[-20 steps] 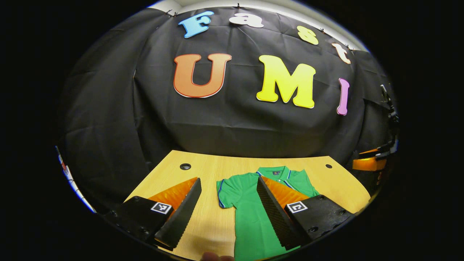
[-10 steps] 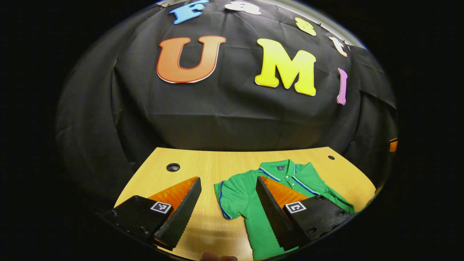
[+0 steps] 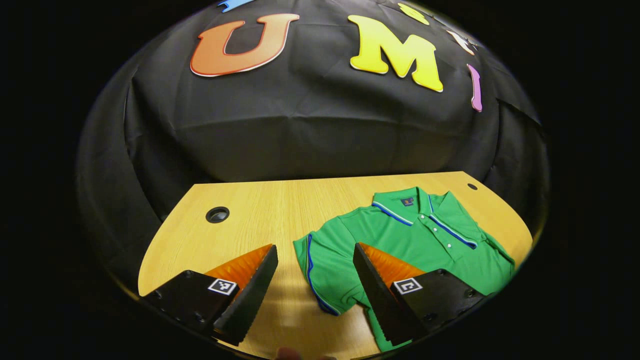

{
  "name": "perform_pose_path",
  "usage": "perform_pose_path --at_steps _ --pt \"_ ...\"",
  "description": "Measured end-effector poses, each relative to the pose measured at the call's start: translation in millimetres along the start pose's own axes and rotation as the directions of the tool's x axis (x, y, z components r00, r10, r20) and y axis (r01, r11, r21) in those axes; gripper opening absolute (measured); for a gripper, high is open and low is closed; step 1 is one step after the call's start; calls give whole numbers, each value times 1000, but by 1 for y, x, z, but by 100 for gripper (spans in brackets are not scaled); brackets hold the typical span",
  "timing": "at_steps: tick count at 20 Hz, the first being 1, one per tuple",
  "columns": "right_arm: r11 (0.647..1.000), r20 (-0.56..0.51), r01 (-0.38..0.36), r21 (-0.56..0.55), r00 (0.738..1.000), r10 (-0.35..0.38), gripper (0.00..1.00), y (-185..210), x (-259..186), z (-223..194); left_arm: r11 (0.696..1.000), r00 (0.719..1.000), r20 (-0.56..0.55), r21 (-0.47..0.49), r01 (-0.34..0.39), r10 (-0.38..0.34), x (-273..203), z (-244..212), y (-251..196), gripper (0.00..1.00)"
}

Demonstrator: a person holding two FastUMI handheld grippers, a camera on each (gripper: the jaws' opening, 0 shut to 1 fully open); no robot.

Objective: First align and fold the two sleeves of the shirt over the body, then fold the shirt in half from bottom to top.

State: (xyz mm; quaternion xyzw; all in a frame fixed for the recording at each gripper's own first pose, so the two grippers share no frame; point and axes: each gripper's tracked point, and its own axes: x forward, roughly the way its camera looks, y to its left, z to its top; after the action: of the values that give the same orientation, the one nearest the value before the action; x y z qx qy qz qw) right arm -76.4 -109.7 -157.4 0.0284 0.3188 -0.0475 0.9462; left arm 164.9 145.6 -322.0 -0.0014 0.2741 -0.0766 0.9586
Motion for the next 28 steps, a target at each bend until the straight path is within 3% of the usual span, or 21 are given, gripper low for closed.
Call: perform_pose_path --at_steps 9,11,14,15,16,21,22,24,25,28 --pt "1000 -69 21 -8 997 -22 88 -6 -2 -27 999 998 -68 42 -4 7 41 -26 10 90" --pt "1000 -71 18 -7 997 -18 88 -5 0 -27 999 997 -78 41 -4 7 44 -30 9 83" --pt "1000 -78 12 1 997 -12 88 -5 2 -26 999 995 -103 36 0 4 48 -37 8 57" --pt "1000 -80 13 2 997 -13 84 -7 4 -27 999 993 -115 42 -2 7 49 -41 9 53" --pt "1000 -82 14 5 997 -14 88 -8 4 -27 999 994 -113 46 -3 9 49 -39 10 47" --pt "1000 -98 11 26 995 -8 84 -12 8 -31 997 993 -113 70 -29 37 54 -38 12 31" --pt "1000 -101 7 27 995 -4 84 -10 10 -33 997 993 -114 72 -22 30 53 -37 11 19" --pt "1000 -106 -4 19 994 6 88 -7 11 -36 998 994 -112 66 26 -18 54 -35 3 14" --pt "1000 -111 -11 16 994 13 84 -6 10 -39 997 993 -112 61 37 -30 56 -35 2 13" --pt "999 -117 -26 18 993 28 88 -6 9 -42 998 993 -113 52 32 -26 55 -30 2 6"
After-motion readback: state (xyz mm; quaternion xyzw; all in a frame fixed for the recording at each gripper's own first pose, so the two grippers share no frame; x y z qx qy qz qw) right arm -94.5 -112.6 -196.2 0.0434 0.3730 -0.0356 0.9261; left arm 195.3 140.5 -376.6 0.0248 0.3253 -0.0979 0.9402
